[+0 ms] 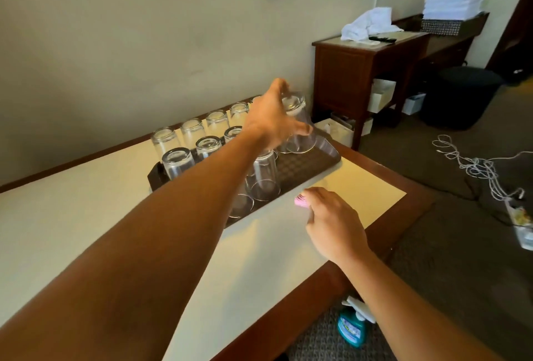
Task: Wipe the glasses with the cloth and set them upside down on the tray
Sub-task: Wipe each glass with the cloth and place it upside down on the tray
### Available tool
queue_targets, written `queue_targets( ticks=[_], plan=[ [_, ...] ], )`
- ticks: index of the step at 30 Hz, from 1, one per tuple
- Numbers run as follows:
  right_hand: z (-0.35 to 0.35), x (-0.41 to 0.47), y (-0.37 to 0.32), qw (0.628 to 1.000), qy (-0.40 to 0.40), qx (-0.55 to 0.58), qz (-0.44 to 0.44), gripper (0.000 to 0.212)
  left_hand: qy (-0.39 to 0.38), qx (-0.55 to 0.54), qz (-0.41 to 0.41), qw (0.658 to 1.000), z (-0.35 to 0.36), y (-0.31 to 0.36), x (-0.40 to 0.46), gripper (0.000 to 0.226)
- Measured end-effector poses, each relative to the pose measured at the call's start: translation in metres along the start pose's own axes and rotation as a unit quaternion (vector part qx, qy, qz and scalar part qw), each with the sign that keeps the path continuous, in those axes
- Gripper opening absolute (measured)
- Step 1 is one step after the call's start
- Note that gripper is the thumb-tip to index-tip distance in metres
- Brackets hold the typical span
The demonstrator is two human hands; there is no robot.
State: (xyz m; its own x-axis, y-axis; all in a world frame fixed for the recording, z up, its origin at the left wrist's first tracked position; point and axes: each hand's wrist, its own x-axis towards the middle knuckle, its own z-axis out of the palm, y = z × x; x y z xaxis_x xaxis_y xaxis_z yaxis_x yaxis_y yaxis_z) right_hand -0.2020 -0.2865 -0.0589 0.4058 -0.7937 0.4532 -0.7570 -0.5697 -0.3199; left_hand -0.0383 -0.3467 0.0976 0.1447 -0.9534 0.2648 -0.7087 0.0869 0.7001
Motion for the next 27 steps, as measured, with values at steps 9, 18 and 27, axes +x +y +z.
queue_targets(
  ticks=[9, 18, 27],
  plan=[
    [0.007, -0.001, 0.005, 1.000, 0.016, -0.004, -0.005, 0.040, -0.146, 0.304, -0.002, 0.941, 0.023, -0.021, 0.016, 0.111],
    [0.008, -0.001, 0.007, 0.999, 0.029, 0.006, -0.012, 0.038, -0.211, 0.278, -0.019, 0.937, 0.029, -0.031, 0.023, 0.105],
    [0.007, 0.000, 0.006, 1.000, 0.018, 0.012, -0.006, 0.032, -0.195, 0.210, -0.035, 0.957, 0.026, -0.040, 0.019, 0.091]
  ],
)
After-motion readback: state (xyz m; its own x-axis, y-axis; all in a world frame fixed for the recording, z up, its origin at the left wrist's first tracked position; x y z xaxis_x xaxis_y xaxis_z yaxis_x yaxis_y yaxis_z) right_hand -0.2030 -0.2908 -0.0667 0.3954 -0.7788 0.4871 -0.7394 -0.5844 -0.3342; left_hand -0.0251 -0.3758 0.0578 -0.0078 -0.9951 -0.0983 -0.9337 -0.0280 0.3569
